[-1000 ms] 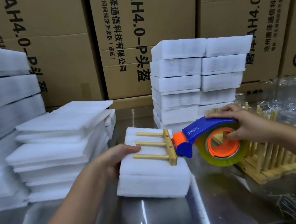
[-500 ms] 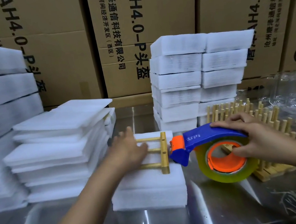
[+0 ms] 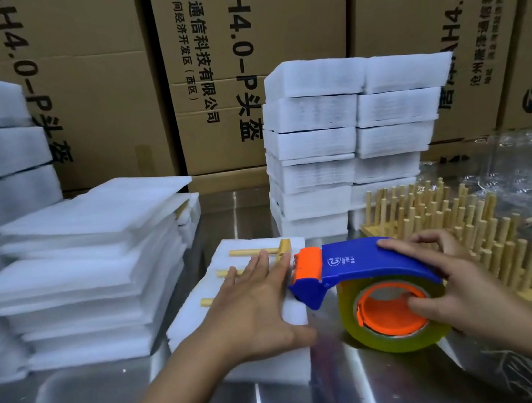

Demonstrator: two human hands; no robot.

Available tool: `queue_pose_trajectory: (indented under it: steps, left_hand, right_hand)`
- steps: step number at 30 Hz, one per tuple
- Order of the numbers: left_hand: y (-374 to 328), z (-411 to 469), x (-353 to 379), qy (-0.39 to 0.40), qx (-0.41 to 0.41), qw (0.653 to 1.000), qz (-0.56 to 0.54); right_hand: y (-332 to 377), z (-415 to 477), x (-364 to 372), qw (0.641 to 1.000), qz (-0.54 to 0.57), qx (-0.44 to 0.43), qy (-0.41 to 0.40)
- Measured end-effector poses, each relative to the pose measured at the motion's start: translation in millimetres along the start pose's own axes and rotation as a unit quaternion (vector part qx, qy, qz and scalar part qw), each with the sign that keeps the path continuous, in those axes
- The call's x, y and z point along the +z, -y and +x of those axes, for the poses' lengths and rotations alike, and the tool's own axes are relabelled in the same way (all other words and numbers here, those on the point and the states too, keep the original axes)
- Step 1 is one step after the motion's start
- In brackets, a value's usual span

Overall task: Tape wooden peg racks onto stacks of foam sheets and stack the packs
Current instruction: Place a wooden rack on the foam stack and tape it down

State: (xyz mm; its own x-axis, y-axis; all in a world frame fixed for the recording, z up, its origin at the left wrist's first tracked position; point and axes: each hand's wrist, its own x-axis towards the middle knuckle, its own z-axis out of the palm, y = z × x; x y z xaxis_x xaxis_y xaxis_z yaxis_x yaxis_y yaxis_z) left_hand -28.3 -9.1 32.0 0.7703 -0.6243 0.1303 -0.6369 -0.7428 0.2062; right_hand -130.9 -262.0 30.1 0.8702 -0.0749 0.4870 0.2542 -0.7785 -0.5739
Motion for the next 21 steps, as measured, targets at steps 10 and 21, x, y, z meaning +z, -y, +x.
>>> queue_pose_trajectory:
  steps: [10,21]
  left_hand:
    - [3.9,-4.3,-0.4,-0.013,0.001,1.000,0.007]
    - [5.7,-3.3,-1.8,0.008,-0.006,1.000,0.008]
  right_hand:
    - [-8.6,-16.8,2.5,0.996,0.082,-0.020,-0.004]
    - [-25.4,-48.0,-58.8,0.998,-0.028,0.025,0.044]
